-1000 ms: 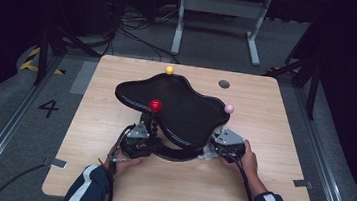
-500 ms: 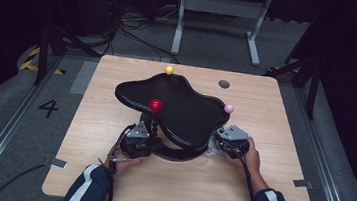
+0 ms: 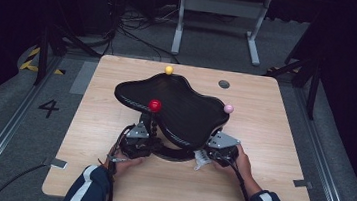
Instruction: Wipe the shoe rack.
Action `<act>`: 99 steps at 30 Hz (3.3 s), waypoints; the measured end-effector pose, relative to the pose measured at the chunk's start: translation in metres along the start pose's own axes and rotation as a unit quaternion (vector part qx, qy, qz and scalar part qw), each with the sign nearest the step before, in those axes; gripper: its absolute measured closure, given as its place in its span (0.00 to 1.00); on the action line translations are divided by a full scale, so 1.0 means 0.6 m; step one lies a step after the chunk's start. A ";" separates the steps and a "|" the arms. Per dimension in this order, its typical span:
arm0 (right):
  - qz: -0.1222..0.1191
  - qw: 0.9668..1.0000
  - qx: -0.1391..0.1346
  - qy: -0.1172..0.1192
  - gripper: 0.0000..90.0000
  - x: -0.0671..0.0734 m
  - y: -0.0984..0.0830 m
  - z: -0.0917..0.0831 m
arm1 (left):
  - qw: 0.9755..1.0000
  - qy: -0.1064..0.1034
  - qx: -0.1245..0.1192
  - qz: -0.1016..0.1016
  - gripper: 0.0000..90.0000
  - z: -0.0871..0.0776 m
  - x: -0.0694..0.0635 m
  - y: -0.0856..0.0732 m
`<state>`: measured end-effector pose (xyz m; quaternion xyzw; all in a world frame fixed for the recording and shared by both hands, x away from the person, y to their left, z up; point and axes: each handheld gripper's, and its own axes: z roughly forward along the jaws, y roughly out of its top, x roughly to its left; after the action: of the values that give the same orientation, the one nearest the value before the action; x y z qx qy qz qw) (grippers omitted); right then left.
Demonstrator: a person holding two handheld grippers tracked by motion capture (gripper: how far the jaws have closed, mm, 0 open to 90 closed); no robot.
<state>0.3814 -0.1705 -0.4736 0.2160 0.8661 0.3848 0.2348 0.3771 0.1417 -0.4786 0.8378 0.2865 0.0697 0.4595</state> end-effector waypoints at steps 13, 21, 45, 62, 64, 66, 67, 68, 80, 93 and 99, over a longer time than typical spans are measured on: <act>-0.018 1.000 -0.007 0.000 0.88 0.017 0.009 0.010 | 1.000 0.001 0.003 0.000 0.83 -0.001 0.001 0.000; 0.005 0.998 -0.002 -0.057 0.88 -0.022 -0.007 0.014 | 1.000 -0.002 0.001 0.004 0.83 0.000 0.001 0.000; 0.057 0.994 0.000 -0.091 0.89 -0.066 -0.028 0.010 | 1.000 0.003 0.004 0.003 0.83 -0.002 0.000 0.000; 0.022 0.999 -0.024 0.000 0.88 -0.003 -0.002 0.016 | 1.000 0.002 0.003 0.001 0.83 -0.002 0.000 -0.001; 0.035 0.999 -0.027 -0.005 0.88 -0.013 -0.007 0.015 | 1.000 0.001 0.002 0.002 0.83 -0.002 0.000 0.000; 0.051 0.998 -0.025 -0.013 0.88 -0.024 -0.012 0.014 | 1.000 0.001 0.002 0.002 0.82 -0.002 0.000 0.000; 0.052 0.998 -0.025 -0.019 0.88 -0.027 -0.013 0.014 | 1.000 0.001 0.002 0.002 0.83 -0.002 0.000 0.000; 0.052 0.998 -0.022 -0.024 0.88 -0.032 -0.014 0.014 | 1.000 0.001 0.002 0.002 0.82 -0.002 0.000 -0.001; 0.062 0.996 -0.004 -0.067 0.88 -0.070 -0.028 0.010 | 1.000 0.001 0.002 0.001 0.83 -0.002 0.000 -0.001; 0.038 0.999 -0.017 -0.004 0.88 -0.027 -0.018 0.002 | 1.000 0.004 0.004 0.004 0.82 -0.003 0.001 -0.001; 0.037 0.999 -0.014 -0.009 0.88 -0.038 -0.019 0.003 | 1.000 0.002 0.004 0.000 0.82 -0.003 0.001 -0.001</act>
<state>0.3984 -0.1891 -0.4777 0.2479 0.8500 0.4031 0.2313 0.3766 0.1433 -0.4780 0.8395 0.2878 0.0703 0.4555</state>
